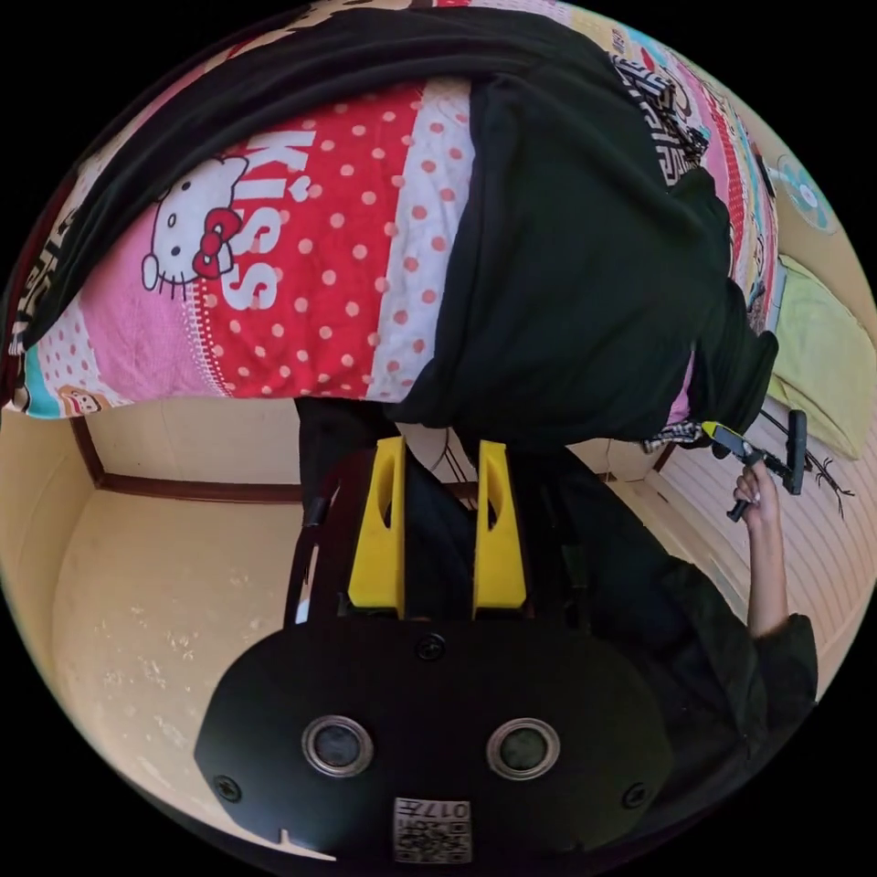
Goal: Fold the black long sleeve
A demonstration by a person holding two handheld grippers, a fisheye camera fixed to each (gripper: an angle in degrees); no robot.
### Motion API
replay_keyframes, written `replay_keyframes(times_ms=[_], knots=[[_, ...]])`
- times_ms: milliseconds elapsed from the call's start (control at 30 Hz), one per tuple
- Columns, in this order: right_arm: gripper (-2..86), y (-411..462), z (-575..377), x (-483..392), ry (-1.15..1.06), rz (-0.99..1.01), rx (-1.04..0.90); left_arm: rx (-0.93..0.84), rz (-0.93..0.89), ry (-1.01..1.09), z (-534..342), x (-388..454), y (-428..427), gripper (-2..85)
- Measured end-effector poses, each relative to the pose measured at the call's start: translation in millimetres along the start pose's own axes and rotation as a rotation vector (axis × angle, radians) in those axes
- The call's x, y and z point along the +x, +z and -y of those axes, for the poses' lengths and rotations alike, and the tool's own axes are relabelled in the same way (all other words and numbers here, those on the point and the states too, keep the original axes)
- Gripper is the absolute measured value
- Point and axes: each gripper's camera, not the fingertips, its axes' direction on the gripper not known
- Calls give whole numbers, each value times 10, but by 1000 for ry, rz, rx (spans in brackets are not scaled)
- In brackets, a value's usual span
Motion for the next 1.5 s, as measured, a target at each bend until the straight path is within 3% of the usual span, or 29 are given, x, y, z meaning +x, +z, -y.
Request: replay_keyframes(times_ms=[67, 133, 233, 433, 633, 767, 933, 1033, 1233, 1367, 1500], knots=[[38, -528, -281, 383, 79, -8, 168, 21, 37, 23, -56, -19, -31, 116], [50, -1064, -787, 971, 333, -9, 389, 50, 83, 49, -89, -38, -54, 116], [73, -1197, -1240, 1172, 442, -27, 537, 65, 91, 77, -64, -96, 10, 116], [93, 69, -654, 366, -23, 90, 206, 35, 58, 74, 154, -166, 345, 116], [94, 1152, -20, 135, -107, 38, -40, -42, 146, 67, 326, -59, 722, 98], [56, 1188, 2, 208, -145, 39, -119, -93, 97, 17, 349, -99, 783, 31], [39, 817, -478, 369, -248, 143, -83, -107, 68, 76, 45, -39, 684, 7], [37, 875, -796, 500, -260, 4, -139, -97, 61, 64, -240, -17, 706, 3], [45, 1499, -1057, 964, -154, -6, -297, -199, 116, -154, -529, -57, 1281, 15], [65, 1276, -1071, 1062, -109, 111, -209, -76, 53, -315, -603, 86, 1151, 62], [91, 522, -1161, 1226, -8, 169, 79, -31, 214, -319, -625, 375, 901, 86]])
